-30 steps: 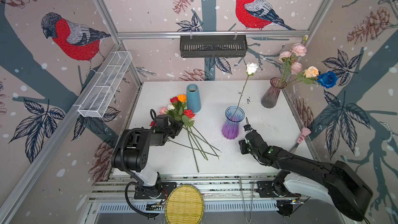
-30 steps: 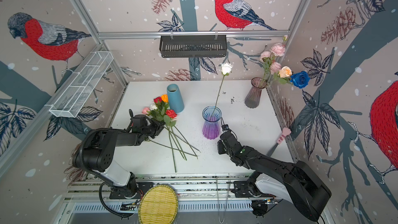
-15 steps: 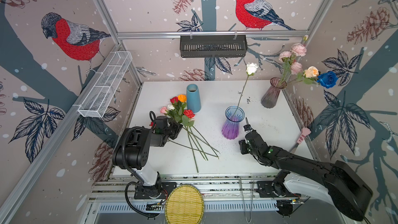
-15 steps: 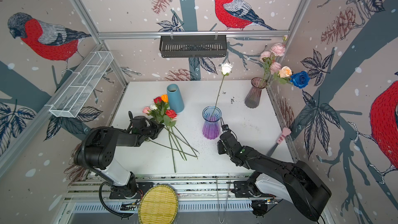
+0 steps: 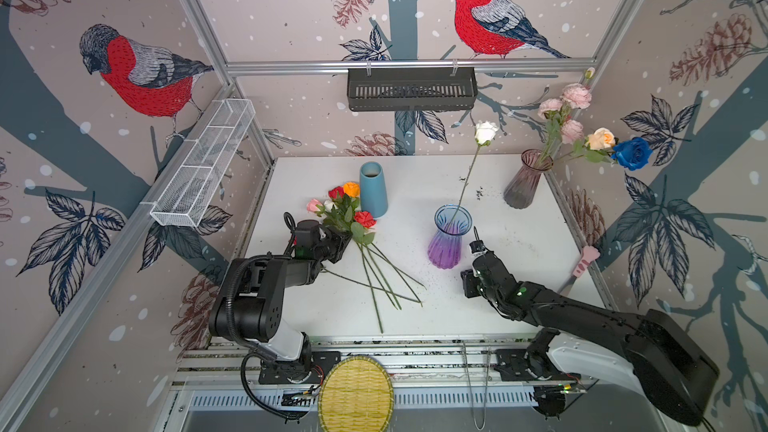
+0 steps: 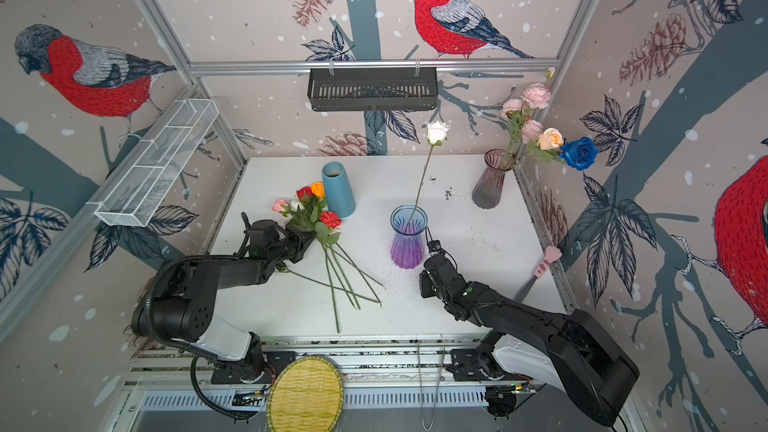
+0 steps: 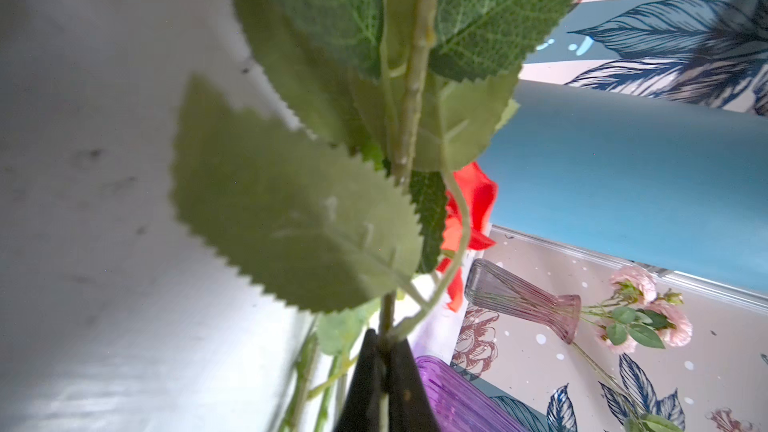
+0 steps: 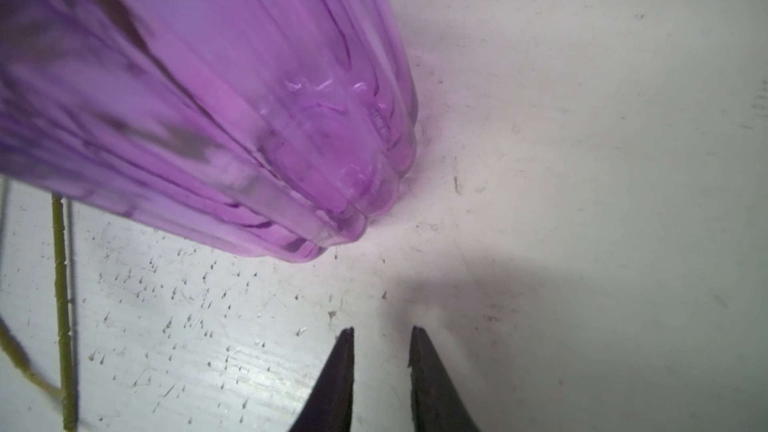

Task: Arrange the flowers into the vase
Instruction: 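Lift the pink rose out of the bunch with the left gripper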

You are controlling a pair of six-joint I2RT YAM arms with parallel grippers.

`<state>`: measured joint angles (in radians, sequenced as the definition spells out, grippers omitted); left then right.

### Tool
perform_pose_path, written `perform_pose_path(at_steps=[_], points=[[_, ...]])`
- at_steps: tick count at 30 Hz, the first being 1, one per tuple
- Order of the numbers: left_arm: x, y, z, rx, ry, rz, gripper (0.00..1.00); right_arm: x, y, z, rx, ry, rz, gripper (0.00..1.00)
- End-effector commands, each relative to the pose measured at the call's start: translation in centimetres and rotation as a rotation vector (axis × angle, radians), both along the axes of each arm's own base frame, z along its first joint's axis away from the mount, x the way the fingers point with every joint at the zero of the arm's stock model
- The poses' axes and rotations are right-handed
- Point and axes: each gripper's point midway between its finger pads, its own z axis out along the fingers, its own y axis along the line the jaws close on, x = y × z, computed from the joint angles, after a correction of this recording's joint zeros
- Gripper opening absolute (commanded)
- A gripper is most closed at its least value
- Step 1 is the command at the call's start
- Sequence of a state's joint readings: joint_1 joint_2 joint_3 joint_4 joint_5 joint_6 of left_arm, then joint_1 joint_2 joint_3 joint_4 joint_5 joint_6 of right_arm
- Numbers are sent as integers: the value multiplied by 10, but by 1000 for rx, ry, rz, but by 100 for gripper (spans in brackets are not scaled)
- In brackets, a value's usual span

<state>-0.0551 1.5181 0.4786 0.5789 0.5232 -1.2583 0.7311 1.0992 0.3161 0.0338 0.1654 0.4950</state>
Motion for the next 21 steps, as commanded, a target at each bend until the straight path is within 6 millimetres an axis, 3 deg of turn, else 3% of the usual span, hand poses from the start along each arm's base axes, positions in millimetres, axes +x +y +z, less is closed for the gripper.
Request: perform_pose_path(at_steps=[1,6,12,15,21], points=[[10,0,37,8,-97,-13,0,2,-1,2,-6,-11,-6,27],[17,10,89,137,-192,-3,0,2,0,3,-6,-14,-6,27],[23,16,168,214,-374,26,0,2,0,3,-8,-16,-4,27],[24,6,209,224,-482,18,0,2,1,3,-8,-14,-2,26],[25,-34,284,275,-675,-26,0,2,1,4,-6,-20,-2,26]])
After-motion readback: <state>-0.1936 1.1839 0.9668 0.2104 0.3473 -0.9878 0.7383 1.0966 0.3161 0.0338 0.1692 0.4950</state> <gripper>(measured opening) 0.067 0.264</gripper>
